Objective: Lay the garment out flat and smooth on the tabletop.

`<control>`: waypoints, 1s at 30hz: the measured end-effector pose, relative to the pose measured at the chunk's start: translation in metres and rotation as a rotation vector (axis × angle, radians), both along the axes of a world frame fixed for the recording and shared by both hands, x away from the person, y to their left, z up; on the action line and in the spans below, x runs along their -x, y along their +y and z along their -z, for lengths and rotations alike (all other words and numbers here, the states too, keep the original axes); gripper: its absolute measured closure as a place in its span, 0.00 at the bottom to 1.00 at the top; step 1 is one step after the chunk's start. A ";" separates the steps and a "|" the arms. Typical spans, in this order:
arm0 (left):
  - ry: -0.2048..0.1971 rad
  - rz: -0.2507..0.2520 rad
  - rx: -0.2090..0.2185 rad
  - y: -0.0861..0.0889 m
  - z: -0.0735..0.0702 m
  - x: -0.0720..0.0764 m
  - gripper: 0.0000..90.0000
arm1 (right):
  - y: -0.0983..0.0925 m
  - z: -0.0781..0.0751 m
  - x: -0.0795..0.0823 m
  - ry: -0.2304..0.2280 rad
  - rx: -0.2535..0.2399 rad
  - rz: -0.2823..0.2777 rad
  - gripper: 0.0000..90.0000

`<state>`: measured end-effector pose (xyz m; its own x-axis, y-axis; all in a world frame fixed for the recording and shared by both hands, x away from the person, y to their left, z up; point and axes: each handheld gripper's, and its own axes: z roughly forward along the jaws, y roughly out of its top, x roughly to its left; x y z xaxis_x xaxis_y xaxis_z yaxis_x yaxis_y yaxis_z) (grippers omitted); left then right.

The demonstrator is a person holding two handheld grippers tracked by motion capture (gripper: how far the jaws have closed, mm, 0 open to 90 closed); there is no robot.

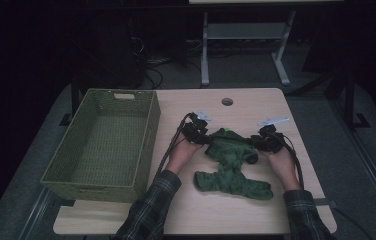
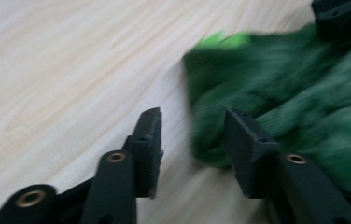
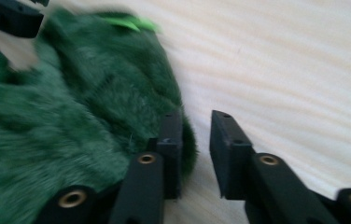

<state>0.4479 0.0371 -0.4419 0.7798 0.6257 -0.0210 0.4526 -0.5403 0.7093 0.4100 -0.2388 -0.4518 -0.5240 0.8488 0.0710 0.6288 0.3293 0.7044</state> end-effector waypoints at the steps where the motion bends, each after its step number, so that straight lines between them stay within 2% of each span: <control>1: 0.000 0.012 0.014 0.004 -0.009 0.003 0.58 | -0.001 -0.004 0.002 -0.016 -0.004 -0.002 0.77; 6: -0.005 0.025 0.035 0.011 -0.022 0.012 0.51 | -0.008 -0.018 0.012 -0.030 -0.041 0.003 0.69; 8: 0.001 0.036 0.052 0.017 -0.028 0.021 0.48 | -0.010 -0.023 0.017 -0.024 -0.048 0.005 0.67; 9: 0.001 0.036 0.052 0.017 -0.028 0.021 0.47 | -0.012 -0.026 0.019 -0.026 -0.053 -0.002 0.66; 13: 0.011 0.054 0.054 0.029 -0.033 0.037 0.41 | -0.013 -0.035 0.029 -0.025 -0.070 -0.011 0.62; 17: 0.005 0.061 0.053 0.038 -0.035 0.052 0.36 | -0.014 -0.045 0.038 -0.053 -0.077 -0.023 0.60; 19: 0.006 0.069 0.061 0.043 -0.036 0.061 0.32 | -0.013 -0.049 0.041 -0.062 -0.084 -0.032 0.60; 20: 0.006 0.069 0.061 0.043 -0.036 0.061 0.30 | -0.013 -0.049 0.041 -0.062 -0.084 -0.032 0.60; 22: 0.010 0.074 0.069 0.049 -0.034 0.075 0.28 | -0.011 -0.053 0.046 -0.063 -0.085 -0.042 0.59; 24: 0.009 0.084 0.066 0.050 -0.033 0.080 0.27 | -0.010 -0.054 0.047 -0.056 -0.090 -0.043 0.59; 25: 0.009 0.093 0.065 0.053 -0.029 0.090 0.24 | -0.008 -0.056 0.050 -0.053 -0.091 -0.052 0.59; 27: 0.014 0.100 0.064 0.056 -0.025 0.100 0.20 | -0.005 -0.056 0.052 -0.045 -0.096 -0.065 0.59; 28: 0.014 0.100 0.064 0.056 -0.025 0.100 0.20 | -0.004 -0.056 0.054 -0.043 -0.099 -0.071 0.59; 30: 0.017 0.106 0.057 0.061 -0.018 0.113 0.17 | 0.000 -0.056 0.056 -0.037 -0.106 -0.085 0.59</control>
<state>0.3347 0.0981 -0.4244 0.8406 0.5374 -0.0682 0.4078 -0.5448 0.7327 0.3538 -0.2390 -0.3956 -0.5978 0.7898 0.1372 0.5748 0.3029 0.7602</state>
